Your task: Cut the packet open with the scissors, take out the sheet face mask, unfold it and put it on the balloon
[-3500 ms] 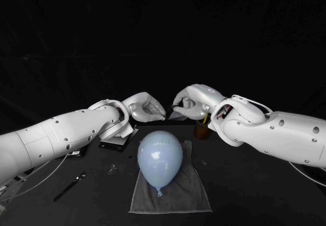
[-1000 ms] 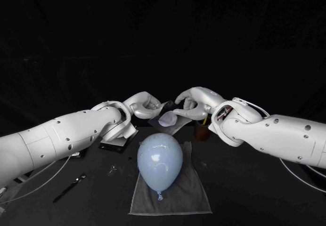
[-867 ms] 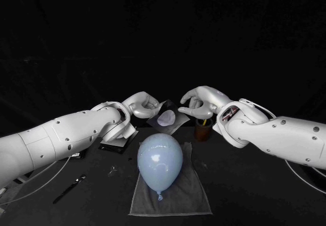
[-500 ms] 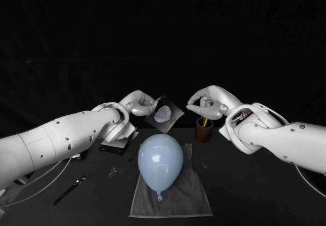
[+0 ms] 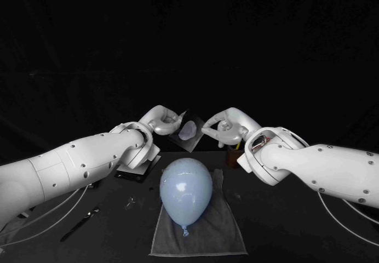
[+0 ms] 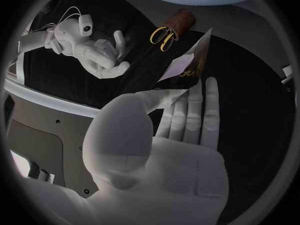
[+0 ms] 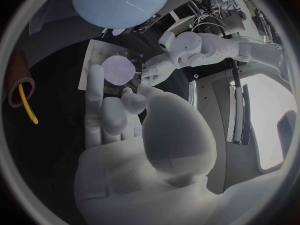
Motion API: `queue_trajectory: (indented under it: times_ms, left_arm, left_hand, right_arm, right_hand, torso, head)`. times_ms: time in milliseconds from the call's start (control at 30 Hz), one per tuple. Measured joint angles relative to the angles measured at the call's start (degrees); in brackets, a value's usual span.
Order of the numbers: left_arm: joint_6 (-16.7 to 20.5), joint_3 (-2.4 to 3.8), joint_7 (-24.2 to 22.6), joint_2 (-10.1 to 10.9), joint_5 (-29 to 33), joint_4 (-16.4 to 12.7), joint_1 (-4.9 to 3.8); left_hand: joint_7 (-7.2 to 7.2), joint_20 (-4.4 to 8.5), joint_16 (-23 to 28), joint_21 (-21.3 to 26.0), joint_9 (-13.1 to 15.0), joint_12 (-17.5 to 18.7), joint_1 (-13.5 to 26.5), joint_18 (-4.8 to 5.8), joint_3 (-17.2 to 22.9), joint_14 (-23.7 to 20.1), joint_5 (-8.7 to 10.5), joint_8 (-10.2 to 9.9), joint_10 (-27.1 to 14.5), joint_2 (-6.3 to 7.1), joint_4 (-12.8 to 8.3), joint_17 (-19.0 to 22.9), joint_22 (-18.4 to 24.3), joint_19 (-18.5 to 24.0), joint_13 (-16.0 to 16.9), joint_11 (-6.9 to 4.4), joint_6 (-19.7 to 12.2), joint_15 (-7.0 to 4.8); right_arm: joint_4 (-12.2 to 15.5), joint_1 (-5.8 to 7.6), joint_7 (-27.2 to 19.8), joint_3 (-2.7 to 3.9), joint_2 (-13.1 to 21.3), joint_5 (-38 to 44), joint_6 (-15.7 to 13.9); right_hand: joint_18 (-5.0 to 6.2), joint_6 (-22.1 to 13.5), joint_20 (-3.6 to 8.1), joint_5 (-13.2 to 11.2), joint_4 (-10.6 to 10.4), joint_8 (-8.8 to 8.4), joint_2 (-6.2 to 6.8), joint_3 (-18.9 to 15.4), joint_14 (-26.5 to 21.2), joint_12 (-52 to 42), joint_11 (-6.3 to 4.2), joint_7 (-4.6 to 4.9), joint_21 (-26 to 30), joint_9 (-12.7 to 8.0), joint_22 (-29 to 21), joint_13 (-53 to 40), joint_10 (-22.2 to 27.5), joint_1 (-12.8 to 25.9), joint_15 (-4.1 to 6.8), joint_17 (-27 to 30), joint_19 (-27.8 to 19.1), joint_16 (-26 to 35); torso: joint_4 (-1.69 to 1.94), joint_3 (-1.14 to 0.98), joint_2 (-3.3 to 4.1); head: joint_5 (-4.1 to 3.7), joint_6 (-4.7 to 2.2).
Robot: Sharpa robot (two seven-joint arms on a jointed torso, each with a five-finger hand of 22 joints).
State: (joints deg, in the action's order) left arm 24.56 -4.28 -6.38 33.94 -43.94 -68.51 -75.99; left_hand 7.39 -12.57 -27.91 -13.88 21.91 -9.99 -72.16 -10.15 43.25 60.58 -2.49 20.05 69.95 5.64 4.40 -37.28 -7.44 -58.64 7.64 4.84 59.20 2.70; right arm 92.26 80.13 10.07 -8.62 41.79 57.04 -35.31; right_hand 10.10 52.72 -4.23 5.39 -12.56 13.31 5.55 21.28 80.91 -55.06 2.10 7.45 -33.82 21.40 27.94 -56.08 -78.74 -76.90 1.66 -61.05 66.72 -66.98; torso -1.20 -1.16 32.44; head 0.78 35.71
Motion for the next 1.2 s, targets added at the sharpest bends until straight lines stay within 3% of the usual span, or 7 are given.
queue_trajectory:
  times_ms: [33,67,167,300,667,933,1200]
  left_arm:
    - [0.18,-0.04,0.00,-0.17,-0.77,0.13,0.00]
    - [0.30,-0.07,0.00,-0.37,-1.63,0.26,0.00]
    - [0.26,-0.27,0.15,-1.11,-4.99,0.76,0.00]
    - [-0.42,-0.74,0.88,-2.22,-9.83,1.76,0.00]
    - [-2.75,-1.16,3.18,-4.22,-17.48,3.40,0.26]
    - [-3.53,-1.18,4.31,-4.41,-19.30,3.30,0.28]
    - [-3.75,-1.19,4.75,-4.34,-19.91,2.73,0.30]
  left_hand:
    - [0.00,0.19,0.00,0.00,0.00,0.00,0.19,0.00,0.04,0.00,0.00,0.04,0.11,0.19,-0.04,0.00,-0.04,0.19,0.00,0.07,0.00,0.00]
    - [0.00,0.19,0.00,0.00,0.00,0.00,0.39,0.01,1.11,0.00,0.05,0.04,0.21,0.39,-1.44,0.00,-0.09,0.19,0.00,-0.04,0.00,0.00]
    - [0.00,0.19,0.00,-0.22,0.00,0.00,0.57,0.01,1.17,0.00,-0.17,0.06,0.30,0.56,-1.50,0.00,-0.12,0.19,0.04,-0.13,0.00,0.00]
    - [0.00,0.18,0.00,-0.22,0.00,0.00,0.57,0.02,1.17,0.01,-0.18,0.08,0.30,0.57,-1.50,0.00,-0.19,0.19,0.05,-0.13,0.00,0.01]
    - [0.00,0.18,0.01,-0.33,0.00,0.01,0.72,0.03,1.17,0.02,-0.17,0.09,0.30,0.72,-1.50,0.01,-0.24,0.19,0.05,-0.12,0.00,0.02]
    - [0.00,0.18,0.01,-0.49,0.00,0.01,0.86,0.05,1.17,0.02,-0.17,0.08,0.29,0.86,-1.50,0.03,-0.31,0.19,0.04,-0.12,0.00,0.02]
    - [0.00,0.18,0.01,-0.49,0.00,0.01,0.84,0.41,1.17,0.11,-0.15,0.03,0.28,0.84,-1.50,0.05,-0.31,0.19,0.06,-0.12,0.00,0.11]
  right_arm:
    - [-0.34,-0.05,-0.80,-0.03,-0.32,-0.25,-0.01]
    - [-0.65,-0.09,-1.70,-0.03,-0.60,-0.26,-0.04]
    - [-1.76,-0.15,-4.87,-0.03,-1.46,1.15,-0.04]
    - [-3.39,-0.23,-7.82,-0.03,-2.75,6.01,0.63]
    - [-5.53,-0.76,-9.44,-0.13,-4.61,20.13,1.37]
    - [-7.21,-0.82,-8.83,-0.12,-5.38,25.43,2.09]
    - [-8.14,-0.95,-7.12,-0.12,-5.85,27.72,4.51]
  right_hand:
    - [-0.08,-0.40,0.00,-0.30,1.29,-0.52,-0.04,0.65,0.37,-1.53,0.39,0.40,-0.30,-0.17,0.24,-1.43,-0.39,-1.20,-0.36,-1.42,0.00,-1.25]
    - [-0.37,-1.08,-0.11,-0.40,2.96,-1.16,0.02,1.53,0.73,-3.70,0.46,0.38,-0.79,-0.37,0.56,-3.39,-0.86,-2.73,-0.62,-3.29,0.11,-2.89]
    - [-0.45,-2.25,0.66,-0.40,7.95,-3.15,0.80,5.11,1.62,-7.53,-0.49,-0.61,-4.10,-1.03,3.46,-4.91,-1.82,-4.25,0.09,-8.34,-0.26,-7.64]
    - [-0.88,-1.89,1.35,-0.06,11.03,-4.48,0.89,7.75,1.72,-8.29,-0.01,-1.44,-7.64,-1.50,6.68,-4.91,-2.30,-4.18,0.20,-12.75,-0.94,-11.58]
    - [-0.28,-1.73,1.95,0.50,14.57,-5.58,1.01,10.99,2.12,-8.88,-0.56,-1.96,-11.05,-2.18,10.26,-4.92,-2.98,-2.31,1.04,-14.04,-1.99,-14.46]
    - [0.01,-1.08,1.94,-0.40,14.80,-5.58,1.00,11.22,2.41,-8.97,-0.87,-2.10,-11.60,-2.24,11.21,-4.94,-3.26,-0.36,1.34,-14.00,-2.82,-14.47]
    - [0.06,0.74,1.55,-0.40,14.95,-5.58,0.63,11.37,2.52,-9.00,-0.85,-1.54,-11.94,-2.06,11.73,-5.41,-3.69,0.62,1.44,-13.85,-3.23,-14.70]
  torso:
    - [0.03,0.01,0.01]
    - [0.04,0.03,0.01]
    - [0.09,0.05,0.04]
    - [0.05,0.07,0.05]
    - [-0.04,-0.03,0.15]
    - [0.00,-0.02,0.06]
    - [0.05,0.05,0.04]
  head:
    - [-0.03,-0.03]
    - [-0.06,-0.05]
    - [-0.09,-0.12]
    - [-0.02,-0.19]
    - [-0.08,-0.02]
    - [-0.13,0.29]
    - [-0.17,0.36]
